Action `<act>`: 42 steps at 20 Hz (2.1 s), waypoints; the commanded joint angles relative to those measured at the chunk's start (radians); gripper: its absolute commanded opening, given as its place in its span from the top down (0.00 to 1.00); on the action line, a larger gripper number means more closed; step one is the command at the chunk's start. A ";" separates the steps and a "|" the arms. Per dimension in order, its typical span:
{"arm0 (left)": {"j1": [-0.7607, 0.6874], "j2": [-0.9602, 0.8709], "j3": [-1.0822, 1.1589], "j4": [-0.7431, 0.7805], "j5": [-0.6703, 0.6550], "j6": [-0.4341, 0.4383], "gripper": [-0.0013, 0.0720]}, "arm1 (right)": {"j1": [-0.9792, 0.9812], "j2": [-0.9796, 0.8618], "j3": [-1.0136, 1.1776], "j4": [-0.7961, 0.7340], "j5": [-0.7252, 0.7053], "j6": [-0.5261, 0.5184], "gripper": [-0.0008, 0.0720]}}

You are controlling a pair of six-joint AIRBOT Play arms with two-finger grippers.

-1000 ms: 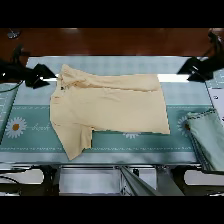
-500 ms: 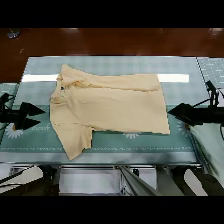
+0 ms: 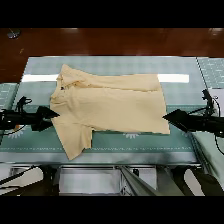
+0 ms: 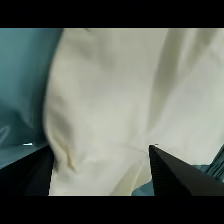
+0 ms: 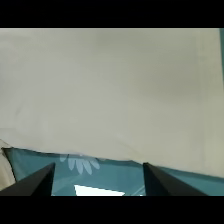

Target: Fold the shirts.

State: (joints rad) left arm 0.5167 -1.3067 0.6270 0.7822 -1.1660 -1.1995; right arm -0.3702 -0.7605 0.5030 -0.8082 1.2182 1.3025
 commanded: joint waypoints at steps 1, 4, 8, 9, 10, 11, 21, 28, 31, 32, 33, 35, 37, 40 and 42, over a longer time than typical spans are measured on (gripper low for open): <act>-0.101 -0.029 -0.008 -0.019 0.092 0.010 0.03 | -0.003 0.004 -0.005 0.002 -0.008 0.005 0.13; -0.105 -0.034 0.020 -0.019 0.011 0.109 0.95 | -0.065 0.003 0.043 -0.175 -0.012 0.074 0.13; -0.106 -0.032 0.076 -0.014 -0.031 0.117 0.95 | -0.113 0.003 -0.008 -0.416 0.068 0.189 0.13; -0.106 -0.032 0.077 -0.014 -0.030 0.118 0.95 | -0.113 0.003 -0.046 -0.395 0.093 0.182 0.13; -0.106 -0.032 0.077 -0.013 -0.029 0.118 0.95 | -0.112 0.003 -0.085 -0.369 0.095 0.169 0.13; -0.106 -0.032 0.077 -0.013 -0.029 0.118 0.95 | -0.112 0.003 -0.117 -0.348 0.086 0.159 0.13; -0.168 -0.032 0.077 -0.014 -0.010 0.095 0.95 | -0.003 -0.322 -0.055 -0.119 -0.118 0.068 0.13; -0.186 -0.032 0.087 -0.079 0.004 0.088 0.95 | 0.214 -0.583 0.229 -0.096 -0.096 0.082 0.97; -0.185 -0.031 0.216 -0.208 -0.058 0.089 0.95 | 0.239 -0.605 0.484 -0.172 0.053 0.105 0.96; -0.185 -0.026 0.292 -0.272 -0.082 0.088 0.95 | 0.239 -0.602 0.607 -0.191 0.106 0.121 0.96; -0.186 -0.014 0.377 -0.342 -0.088 0.088 0.95 | 0.239 -0.599 0.736 -0.219 0.146 0.143 0.96; -0.187 0.021 0.562 -0.429 -0.056 0.089 0.95 | 0.239 -0.594 1.034 -0.272 0.194 0.195 0.96; -0.181 0.063 0.757 -0.383 -0.010 0.039 0.95 | 0.239 -0.587 1.342 -0.297 0.204 0.229 0.96; -0.153 0.153 1.068 -0.322 0.005 0.008 0.95 | 0.239 -0.539 1.630 -0.353 0.230 0.236 0.96; -0.137 0.238 1.226 -0.189 0.003 0.006 0.95 | 0.239 -0.427 1.623 -0.370 0.229 0.225 0.96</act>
State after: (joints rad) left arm 0.3603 -1.1603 1.6135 0.4721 -1.1843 -1.1713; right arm -0.1329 -1.2766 1.9774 -1.1259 1.4239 1.5181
